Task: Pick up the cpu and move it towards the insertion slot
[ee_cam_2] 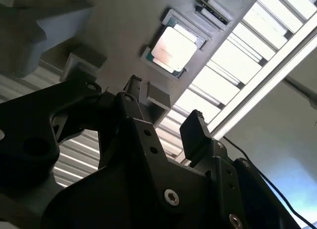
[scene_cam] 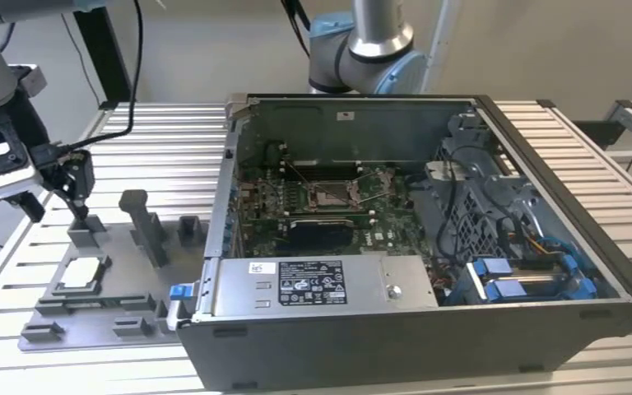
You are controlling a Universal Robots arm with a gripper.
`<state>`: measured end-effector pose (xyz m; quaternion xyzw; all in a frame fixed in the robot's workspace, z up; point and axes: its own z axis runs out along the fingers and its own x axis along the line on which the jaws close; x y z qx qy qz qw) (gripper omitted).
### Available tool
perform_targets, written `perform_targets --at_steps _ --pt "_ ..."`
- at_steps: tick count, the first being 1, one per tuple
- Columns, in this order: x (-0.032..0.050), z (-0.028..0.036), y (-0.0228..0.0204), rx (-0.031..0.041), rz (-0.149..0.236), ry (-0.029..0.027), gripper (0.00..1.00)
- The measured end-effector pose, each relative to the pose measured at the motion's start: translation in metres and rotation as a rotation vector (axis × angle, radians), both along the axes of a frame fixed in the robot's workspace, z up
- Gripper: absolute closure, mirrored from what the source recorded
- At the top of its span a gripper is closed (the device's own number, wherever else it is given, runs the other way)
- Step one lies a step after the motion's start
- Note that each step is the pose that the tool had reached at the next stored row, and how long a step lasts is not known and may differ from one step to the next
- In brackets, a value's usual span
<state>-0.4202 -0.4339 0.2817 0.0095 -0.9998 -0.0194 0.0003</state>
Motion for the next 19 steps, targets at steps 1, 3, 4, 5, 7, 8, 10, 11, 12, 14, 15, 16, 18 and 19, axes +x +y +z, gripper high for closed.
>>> perform_targets --at_steps 1,3,4,5,7,8,10,11,12,14,15,16,18,19 --pt "0.0000 -0.0018 -0.0011 -0.0001 0.000 0.0001 0.00" --pt "0.0000 -0.0056 -0.0033 0.0000 0.000 0.0000 0.00" --pt "0.0000 -0.0074 -0.0050 0.0001 0.000 -0.0001 0.00" --pt "0.0000 -0.0092 -0.0072 0.0000 0.000 -0.0001 0.00" --pt "0.0000 -0.0128 -0.0120 0.0000 0.000 0.0000 0.00" --pt "0.0000 -0.0147 -0.0148 0.0000 0.000 0.0000 0.00" --pt "0.0000 -0.0184 -0.0204 0.0000 0.000 0.0000 0.00" --pt "0.0000 -0.0202 -0.0226 0.0000 0.000 -0.0001 0.00" --pt "0.0001 -0.0221 -0.0235 0.0001 0.000 -0.0002 0.00" --pt "0.0000 -0.0256 -0.0235 -0.0001 0.000 0.0000 0.00" --pt "0.0000 -0.0274 -0.0235 0.0000 0.000 -0.0001 0.00" --pt "0.0000 -0.0293 -0.0235 0.0000 0.000 -0.0001 0.00" --pt "0.0000 -0.0329 -0.0235 0.0000 0.000 -0.0001 0.00" --pt "0.0000 -0.0348 -0.0235 0.0000 0.000 -0.0001 0.00"
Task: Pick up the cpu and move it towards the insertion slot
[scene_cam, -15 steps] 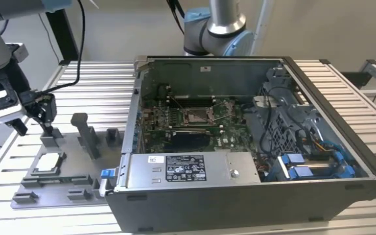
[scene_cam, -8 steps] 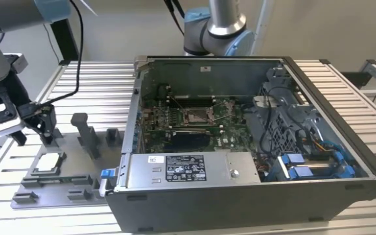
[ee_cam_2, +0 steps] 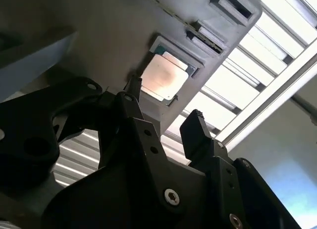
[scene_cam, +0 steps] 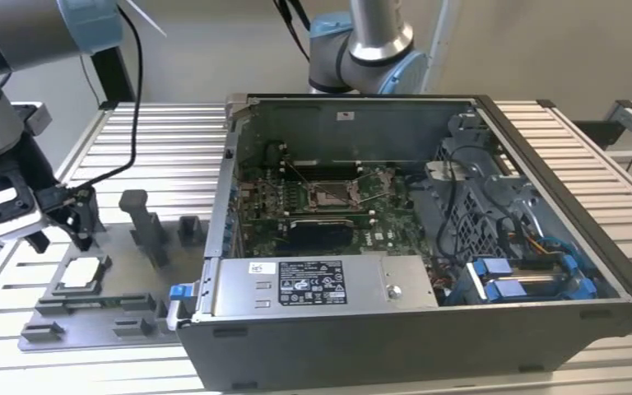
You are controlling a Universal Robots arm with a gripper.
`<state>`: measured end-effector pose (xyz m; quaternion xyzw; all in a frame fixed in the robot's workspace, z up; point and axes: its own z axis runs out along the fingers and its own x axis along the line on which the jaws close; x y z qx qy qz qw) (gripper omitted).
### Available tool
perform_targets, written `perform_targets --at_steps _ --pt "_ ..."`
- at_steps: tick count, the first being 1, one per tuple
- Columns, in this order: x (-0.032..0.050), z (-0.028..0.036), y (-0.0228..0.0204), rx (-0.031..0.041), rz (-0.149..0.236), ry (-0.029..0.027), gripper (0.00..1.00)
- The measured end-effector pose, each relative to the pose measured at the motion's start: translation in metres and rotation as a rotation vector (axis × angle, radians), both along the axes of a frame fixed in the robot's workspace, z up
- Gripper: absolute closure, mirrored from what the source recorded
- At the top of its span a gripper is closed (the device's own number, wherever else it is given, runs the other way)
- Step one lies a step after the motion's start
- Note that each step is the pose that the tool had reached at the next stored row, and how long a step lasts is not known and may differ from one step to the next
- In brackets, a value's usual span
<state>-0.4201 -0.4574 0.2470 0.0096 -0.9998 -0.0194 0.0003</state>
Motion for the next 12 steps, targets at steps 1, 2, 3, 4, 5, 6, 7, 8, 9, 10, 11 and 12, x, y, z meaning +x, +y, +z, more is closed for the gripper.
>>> perform_targets --at_steps 1,2,3,4,5,6,7,8,9,10,11,12 --pt "0.0000 -0.0019 0.0000 0.0001 0.000 -0.0001 0.00" --pt "0.0000 -0.0036 0.0000 0.0000 0.000 0.0000 0.00" --pt "0.0000 -0.0054 0.0000 0.0000 0.000 0.0000 0.00" --pt "0.0000 -0.0072 0.0000 -0.0001 0.000 0.0001 0.00" --pt "0.0000 -0.0090 0.0000 0.0000 0.000 0.0000 0.00" --pt "0.0000 -0.0108 0.0000 0.0000 0.000 -0.0001 0.00" --pt "0.0000 -0.0126 0.0000 0.0000 0.000 -0.0001 0.00" --pt "0.0000 -0.0144 0.0000 0.0000 0.000 -0.0001 0.00" --pt "-0.0003 -0.0163 0.0000 0.0000 0.000 -0.0001 0.00" --pt "-0.0007 -0.0182 0.0000 0.0000 0.000 -0.0001 0.00" --pt "-0.0010 -0.0200 0.0000 0.0000 0.000 -0.0001 0.00" --pt "-0.0012 -0.0217 0.0000 0.0000 0.000 -0.0001 0.00"
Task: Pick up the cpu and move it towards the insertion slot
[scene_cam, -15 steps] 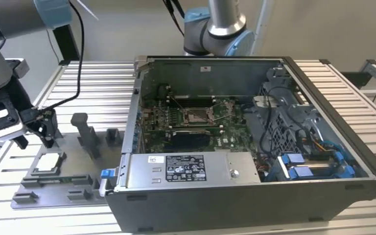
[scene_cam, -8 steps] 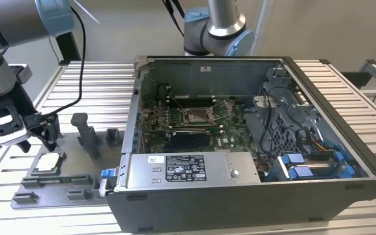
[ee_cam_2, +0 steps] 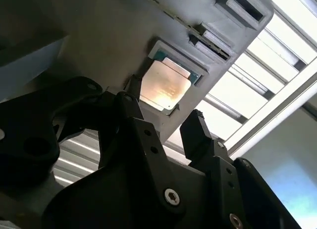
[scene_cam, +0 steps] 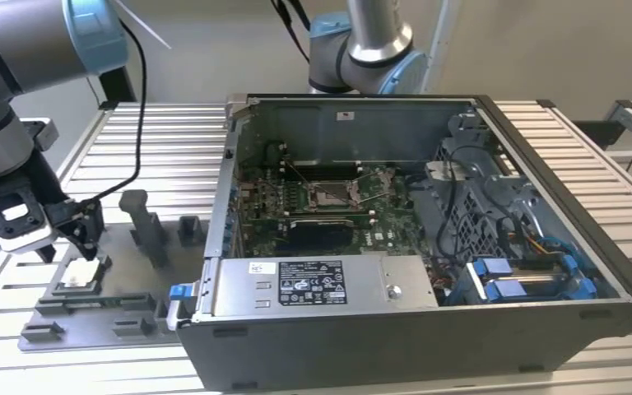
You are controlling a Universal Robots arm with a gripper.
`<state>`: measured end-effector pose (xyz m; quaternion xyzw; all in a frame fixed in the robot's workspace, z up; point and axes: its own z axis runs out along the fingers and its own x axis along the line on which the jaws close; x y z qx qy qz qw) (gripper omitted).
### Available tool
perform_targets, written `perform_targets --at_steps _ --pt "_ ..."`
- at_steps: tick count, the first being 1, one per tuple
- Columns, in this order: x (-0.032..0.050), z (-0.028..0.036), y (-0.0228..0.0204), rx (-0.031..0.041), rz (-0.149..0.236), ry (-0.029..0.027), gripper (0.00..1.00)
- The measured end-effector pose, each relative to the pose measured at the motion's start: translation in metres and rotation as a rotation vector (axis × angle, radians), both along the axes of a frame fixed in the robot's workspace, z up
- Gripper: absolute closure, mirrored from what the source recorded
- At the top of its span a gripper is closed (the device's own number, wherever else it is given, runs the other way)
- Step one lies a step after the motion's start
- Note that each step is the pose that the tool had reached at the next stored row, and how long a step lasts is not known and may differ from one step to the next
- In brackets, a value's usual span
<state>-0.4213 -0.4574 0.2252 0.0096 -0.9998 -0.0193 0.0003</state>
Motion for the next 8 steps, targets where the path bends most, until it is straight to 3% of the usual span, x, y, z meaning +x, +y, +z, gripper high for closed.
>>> perform_targets --at_steps 8 --pt "-0.0023 -0.0145 0.0000 0.0000 0.000 0.0000 0.00"
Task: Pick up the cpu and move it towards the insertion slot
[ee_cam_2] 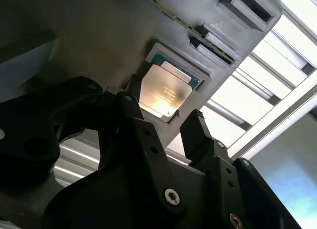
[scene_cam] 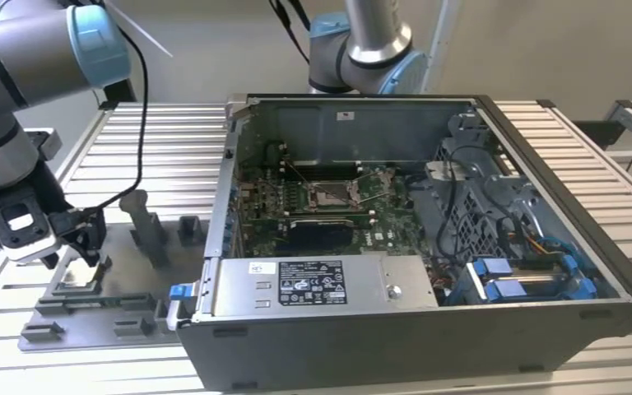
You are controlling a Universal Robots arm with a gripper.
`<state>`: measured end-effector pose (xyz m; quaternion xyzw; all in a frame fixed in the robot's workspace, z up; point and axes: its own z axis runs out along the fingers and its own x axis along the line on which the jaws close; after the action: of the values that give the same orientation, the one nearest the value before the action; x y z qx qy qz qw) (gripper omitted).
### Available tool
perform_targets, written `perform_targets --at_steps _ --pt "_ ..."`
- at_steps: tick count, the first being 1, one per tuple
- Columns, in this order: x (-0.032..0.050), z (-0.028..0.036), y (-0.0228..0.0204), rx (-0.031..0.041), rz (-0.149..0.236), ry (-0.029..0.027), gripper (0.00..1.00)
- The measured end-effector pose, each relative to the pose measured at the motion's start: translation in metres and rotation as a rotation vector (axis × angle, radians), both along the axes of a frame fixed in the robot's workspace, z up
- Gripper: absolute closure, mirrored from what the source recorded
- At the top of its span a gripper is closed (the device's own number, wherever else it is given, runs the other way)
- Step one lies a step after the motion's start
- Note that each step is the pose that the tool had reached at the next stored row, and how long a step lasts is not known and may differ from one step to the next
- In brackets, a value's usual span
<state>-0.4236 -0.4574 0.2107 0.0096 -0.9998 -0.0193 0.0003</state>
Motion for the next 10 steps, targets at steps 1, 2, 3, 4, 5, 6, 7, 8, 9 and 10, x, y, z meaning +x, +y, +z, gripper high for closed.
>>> perform_targets --at_steps 1,2,3,4,5,6,7,8,9,10 --pt "-0.0003 -0.0019 0.0000 0.0001 0.000 -0.0003 0.00" --pt "-0.0003 -0.0037 0.0000 0.0001 0.000 -0.0003 0.00" --pt "-0.0003 -0.0056 0.0000 0.0001 0.000 -0.0003 0.00" --pt "-0.0004 -0.0073 0.0000 0.0001 0.000 -0.0004 0.00" --pt "-0.0004 -0.0092 0.0000 0.0001 0.000 -0.0005 0.00" --pt "-0.0004 -0.0109 0.0000 0.0001 0.000 -0.0005 0.00" --pt "-0.0004 -0.0126 0.0000 -0.0001 0.000 -0.0004 0.00" --pt "-0.0004 -0.0145 0.0000 0.0000 0.000 -0.0005 0.00" --pt "-0.0004 -0.0163 0.0000 0.0000 0.000 -0.0004 0.00" --pt "-0.0003 -0.0181 0.0000 0.0001 0.000 -0.0005 0.00"
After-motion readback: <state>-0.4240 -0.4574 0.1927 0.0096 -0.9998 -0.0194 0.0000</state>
